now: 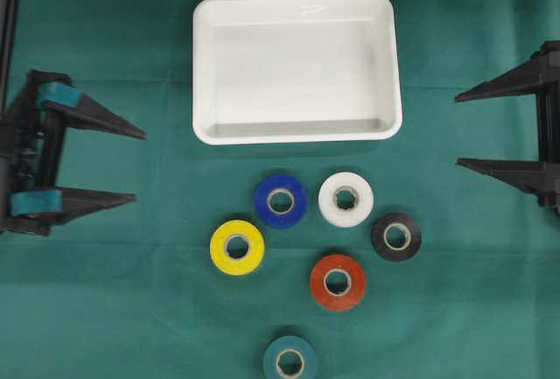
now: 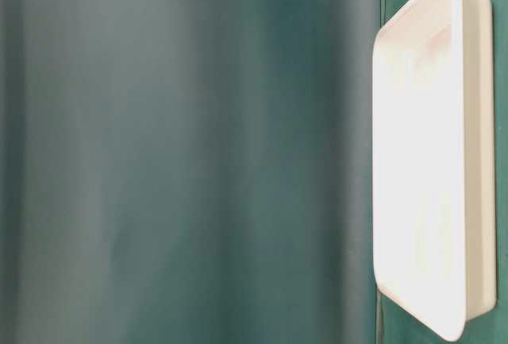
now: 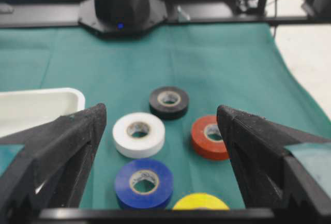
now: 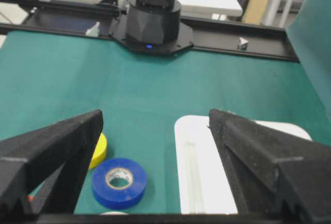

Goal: Pick up the tape from a random location and place it into the white case.
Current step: 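Move the open left gripper over the blue tape roll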

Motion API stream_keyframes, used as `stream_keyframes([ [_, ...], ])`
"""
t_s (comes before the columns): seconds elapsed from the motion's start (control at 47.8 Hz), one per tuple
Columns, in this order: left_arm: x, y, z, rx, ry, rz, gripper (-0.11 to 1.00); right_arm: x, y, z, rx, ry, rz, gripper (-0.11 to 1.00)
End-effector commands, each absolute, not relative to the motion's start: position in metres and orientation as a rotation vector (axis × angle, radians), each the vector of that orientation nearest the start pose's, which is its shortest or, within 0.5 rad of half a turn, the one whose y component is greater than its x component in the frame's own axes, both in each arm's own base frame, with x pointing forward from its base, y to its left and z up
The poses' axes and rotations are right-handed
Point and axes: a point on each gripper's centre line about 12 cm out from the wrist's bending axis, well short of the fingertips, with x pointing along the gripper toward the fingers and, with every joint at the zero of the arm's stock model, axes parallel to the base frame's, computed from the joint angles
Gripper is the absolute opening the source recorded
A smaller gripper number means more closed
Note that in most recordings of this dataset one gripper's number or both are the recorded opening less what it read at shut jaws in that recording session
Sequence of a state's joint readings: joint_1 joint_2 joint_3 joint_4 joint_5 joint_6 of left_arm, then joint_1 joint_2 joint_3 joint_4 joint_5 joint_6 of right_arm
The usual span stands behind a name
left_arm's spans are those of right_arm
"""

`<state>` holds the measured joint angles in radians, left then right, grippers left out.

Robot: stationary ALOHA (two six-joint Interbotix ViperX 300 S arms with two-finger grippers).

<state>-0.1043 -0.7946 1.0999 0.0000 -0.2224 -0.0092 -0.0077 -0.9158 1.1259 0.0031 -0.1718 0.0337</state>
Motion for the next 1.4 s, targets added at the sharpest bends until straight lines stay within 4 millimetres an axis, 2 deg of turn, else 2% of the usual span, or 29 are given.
stream_keyframes([
  [0.0,0.245,-0.026,0.294,-0.010,0.051,-0.105,0.94,0.213,-0.002,0.300,0.038,0.014,-0.010,0.92],
  [0.732,0.361,-0.041,0.303,-0.011,0.128,-0.110,0.94,0.214,-0.002,0.299,0.035,0.018,-0.010,0.92],
  [0.941,0.374,-0.042,0.302,-0.007,0.166,-0.110,0.94,0.214,-0.002,0.298,0.034,0.023,-0.010,0.92],
  [1.192,0.374,-0.041,0.300,-0.010,0.197,-0.107,0.94,0.214,-0.002,0.298,0.032,0.021,-0.009,0.92],
  [1.38,0.379,-0.041,0.294,-0.009,0.289,-0.104,0.94,0.214,-0.002,0.298,0.032,0.021,-0.009,0.92],
])
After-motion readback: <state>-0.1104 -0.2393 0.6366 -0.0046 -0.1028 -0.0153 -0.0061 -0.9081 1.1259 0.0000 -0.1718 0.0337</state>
